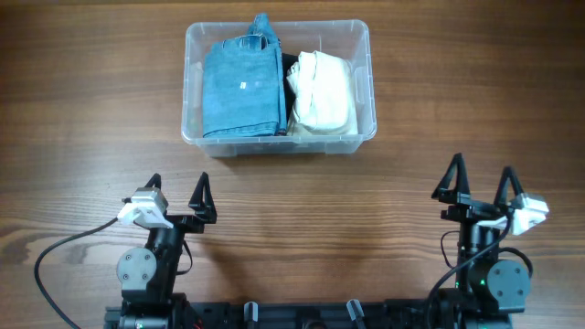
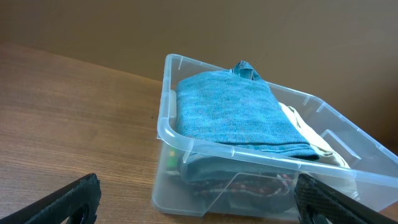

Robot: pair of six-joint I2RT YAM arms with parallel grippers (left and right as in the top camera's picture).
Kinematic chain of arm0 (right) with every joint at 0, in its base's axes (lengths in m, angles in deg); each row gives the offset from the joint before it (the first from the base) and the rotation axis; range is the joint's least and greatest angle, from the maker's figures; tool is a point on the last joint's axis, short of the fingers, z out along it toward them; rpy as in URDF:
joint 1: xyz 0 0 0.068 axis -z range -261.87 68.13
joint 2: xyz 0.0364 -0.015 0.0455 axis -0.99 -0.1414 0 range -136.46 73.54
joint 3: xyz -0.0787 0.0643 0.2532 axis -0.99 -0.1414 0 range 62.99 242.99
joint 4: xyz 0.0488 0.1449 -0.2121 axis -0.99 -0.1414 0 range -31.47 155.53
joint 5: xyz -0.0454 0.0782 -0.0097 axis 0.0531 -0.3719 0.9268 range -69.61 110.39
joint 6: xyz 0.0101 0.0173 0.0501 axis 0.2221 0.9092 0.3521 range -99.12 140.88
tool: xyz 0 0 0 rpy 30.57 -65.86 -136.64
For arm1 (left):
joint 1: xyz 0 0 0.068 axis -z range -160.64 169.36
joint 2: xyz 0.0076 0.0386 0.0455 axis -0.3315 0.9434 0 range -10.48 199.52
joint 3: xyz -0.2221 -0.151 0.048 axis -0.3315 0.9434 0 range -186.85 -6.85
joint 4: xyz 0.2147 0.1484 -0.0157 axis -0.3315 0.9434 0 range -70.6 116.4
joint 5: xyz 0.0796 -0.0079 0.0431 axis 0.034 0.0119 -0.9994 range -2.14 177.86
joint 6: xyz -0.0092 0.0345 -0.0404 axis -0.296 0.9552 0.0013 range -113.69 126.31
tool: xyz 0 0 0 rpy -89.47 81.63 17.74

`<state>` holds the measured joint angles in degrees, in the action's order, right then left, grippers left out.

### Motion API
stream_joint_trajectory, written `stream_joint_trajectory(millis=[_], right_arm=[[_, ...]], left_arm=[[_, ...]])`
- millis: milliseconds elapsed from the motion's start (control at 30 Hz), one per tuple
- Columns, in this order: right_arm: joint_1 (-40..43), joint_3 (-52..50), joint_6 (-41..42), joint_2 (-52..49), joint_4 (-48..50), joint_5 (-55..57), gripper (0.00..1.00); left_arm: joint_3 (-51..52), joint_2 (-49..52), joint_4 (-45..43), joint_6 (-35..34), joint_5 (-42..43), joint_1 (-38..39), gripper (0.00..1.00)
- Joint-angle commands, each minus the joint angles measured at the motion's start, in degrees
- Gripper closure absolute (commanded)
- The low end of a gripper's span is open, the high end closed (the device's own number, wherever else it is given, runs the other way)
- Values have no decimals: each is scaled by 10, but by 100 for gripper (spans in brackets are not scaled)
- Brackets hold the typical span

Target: Pack container

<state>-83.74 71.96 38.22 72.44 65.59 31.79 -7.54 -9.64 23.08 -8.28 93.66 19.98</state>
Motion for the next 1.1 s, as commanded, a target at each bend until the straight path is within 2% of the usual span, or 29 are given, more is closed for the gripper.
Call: stream_joint_trajectory(millis=[0, 200, 400, 667, 1067], right_arm=[[-5, -19, -9, 9, 12, -14, 0], [-5, -20, -84, 9, -12, -41, 0], [-5, -30, -81, 9, -28, -56, 0], [-5, -87, -79, 9, 38, -74, 0], [-5, -87, -84, 9, 7, -76, 0]], left_arm=[[4, -5, 2, -9, -5, -4, 0], [4, -5, 2, -9, -5, -4, 0], [4, -5, 2, -9, -5, -4, 0], [4, -5, 2, -9, -5, -4, 0], [4, -5, 2, -9, -5, -4, 0]])
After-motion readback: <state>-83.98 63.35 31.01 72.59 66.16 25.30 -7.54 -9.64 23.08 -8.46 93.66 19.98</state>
